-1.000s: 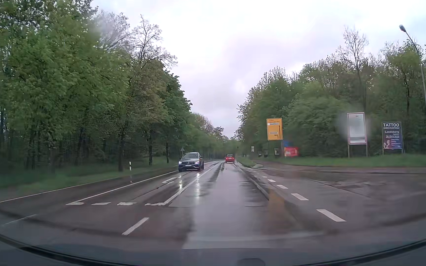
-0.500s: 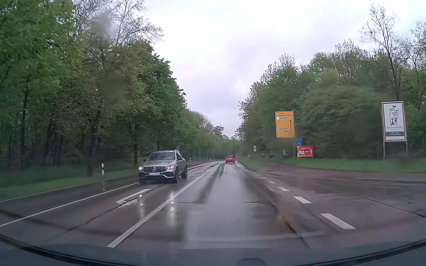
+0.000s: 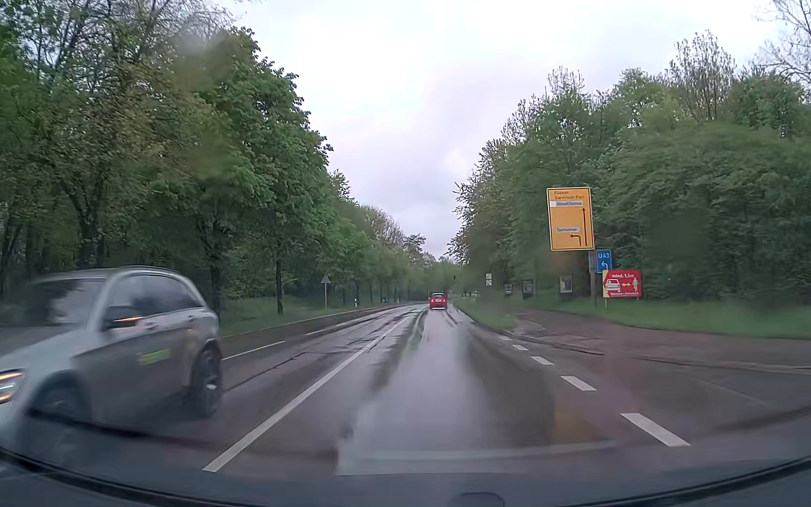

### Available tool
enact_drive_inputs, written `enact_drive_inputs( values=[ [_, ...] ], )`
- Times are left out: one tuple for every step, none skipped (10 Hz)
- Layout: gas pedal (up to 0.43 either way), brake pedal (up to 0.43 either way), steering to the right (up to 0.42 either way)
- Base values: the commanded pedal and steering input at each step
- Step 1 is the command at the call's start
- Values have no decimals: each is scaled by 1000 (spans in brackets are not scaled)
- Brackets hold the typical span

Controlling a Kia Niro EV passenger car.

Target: Follow the waypoints while adhering to traffic rules and regulations

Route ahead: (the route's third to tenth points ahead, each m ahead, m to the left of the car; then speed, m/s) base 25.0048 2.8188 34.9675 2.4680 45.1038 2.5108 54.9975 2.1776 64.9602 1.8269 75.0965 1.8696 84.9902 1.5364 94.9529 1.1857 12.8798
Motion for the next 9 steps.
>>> enact_drive_inputs(
  values=[
    [118,0,0],
    [118,0,-1],
    [118,0,-1],
    [118,0,0],
    [118,0,0],
    [110,0,0],
    [110,0,0],
    [110,0,0],
    [110,0,0]
  ],
)
